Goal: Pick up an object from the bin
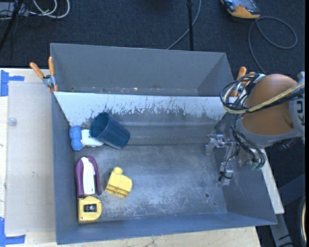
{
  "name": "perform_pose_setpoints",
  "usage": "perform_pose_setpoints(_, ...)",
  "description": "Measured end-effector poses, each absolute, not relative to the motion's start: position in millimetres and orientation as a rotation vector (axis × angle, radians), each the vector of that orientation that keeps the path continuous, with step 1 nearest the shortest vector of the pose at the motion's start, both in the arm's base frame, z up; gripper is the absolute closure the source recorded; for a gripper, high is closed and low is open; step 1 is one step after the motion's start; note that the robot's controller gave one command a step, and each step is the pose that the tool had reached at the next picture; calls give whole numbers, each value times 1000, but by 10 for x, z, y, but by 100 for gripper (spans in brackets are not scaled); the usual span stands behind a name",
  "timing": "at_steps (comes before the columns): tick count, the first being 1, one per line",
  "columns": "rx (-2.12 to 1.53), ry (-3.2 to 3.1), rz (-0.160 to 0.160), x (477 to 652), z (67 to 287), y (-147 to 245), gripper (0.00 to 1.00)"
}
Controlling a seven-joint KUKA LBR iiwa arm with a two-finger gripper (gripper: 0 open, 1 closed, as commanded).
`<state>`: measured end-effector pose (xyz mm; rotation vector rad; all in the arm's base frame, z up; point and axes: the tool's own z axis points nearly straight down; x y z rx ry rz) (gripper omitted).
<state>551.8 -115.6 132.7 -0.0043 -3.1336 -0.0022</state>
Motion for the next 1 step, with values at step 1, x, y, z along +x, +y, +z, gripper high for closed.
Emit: perform_pose_setpoints(1, 0, -3140, -1, 5534, 1373, -1152, 0)
